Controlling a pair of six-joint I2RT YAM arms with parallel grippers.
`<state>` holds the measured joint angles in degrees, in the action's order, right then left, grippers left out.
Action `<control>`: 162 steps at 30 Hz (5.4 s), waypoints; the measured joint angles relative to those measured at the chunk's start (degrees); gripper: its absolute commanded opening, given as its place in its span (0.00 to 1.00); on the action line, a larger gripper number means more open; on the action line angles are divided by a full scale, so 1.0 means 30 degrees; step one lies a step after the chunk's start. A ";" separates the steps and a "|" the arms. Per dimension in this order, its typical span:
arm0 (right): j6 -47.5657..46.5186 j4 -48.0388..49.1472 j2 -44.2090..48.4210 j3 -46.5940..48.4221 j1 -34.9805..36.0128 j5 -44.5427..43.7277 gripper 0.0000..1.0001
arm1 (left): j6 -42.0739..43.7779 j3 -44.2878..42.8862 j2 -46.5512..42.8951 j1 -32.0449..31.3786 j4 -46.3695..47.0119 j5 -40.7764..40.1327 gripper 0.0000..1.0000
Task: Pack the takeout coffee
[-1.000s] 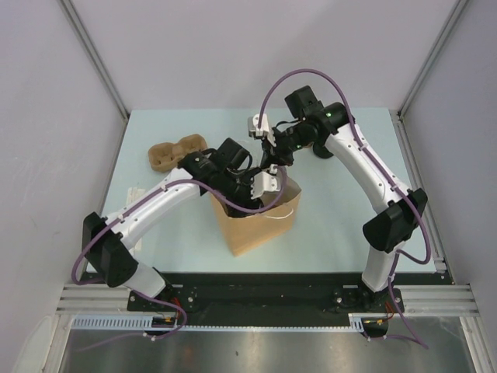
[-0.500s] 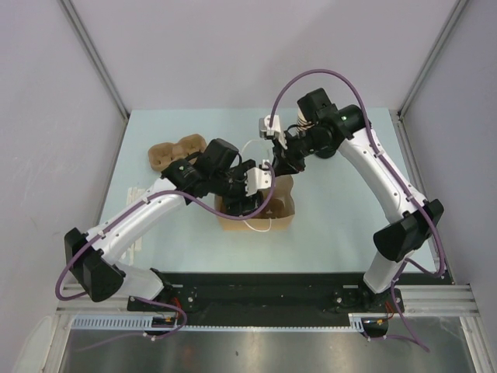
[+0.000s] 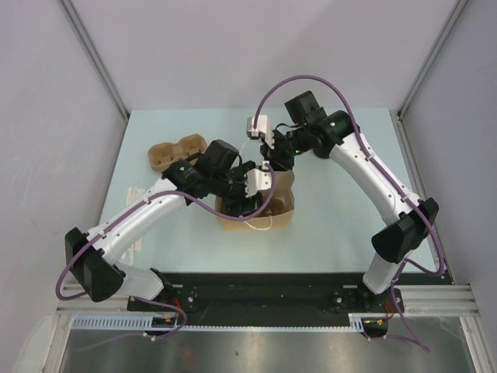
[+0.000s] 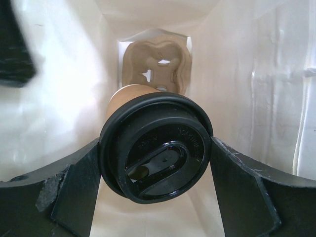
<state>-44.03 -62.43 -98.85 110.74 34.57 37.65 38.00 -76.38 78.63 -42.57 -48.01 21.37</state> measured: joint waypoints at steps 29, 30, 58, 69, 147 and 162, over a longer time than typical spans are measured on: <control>0.3206 0.7242 0.5952 -0.7410 0.3322 -0.5778 0.00 | 0.0503 0.8735 -0.4765 -0.2506 0.7592 -0.6470 0.18; 0.3330 0.7453 0.6156 -0.7701 0.3337 -0.5785 0.00 | 0.0510 0.8910 -0.4860 -0.2616 0.7883 -0.6681 0.18; 0.5144 0.9136 0.7563 -0.9748 0.4532 -0.6477 0.00 | 0.0634 0.8604 -0.4044 -0.4299 0.9515 -0.6411 0.19; 0.5821 0.9202 0.7577 -0.9755 0.4583 -0.6411 0.00 | 0.0678 0.8429 -0.3213 -0.4823 0.9406 -0.6411 0.18; 0.8816 0.6040 0.3643 -0.6557 -0.0707 0.3876 0.00 | -0.0750 0.1545 0.3912 -0.3876 0.1260 -0.2973 0.14; 0.8845 0.6564 0.2120 -0.5778 -0.0685 0.3402 0.00 | -0.0838 0.2310 0.4022 -0.1341 0.2448 -0.0029 0.14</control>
<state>-17.50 -42.74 -92.49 93.41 32.51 47.86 35.48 -69.45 90.70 -46.59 -40.66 21.28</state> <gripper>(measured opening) 0.013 0.840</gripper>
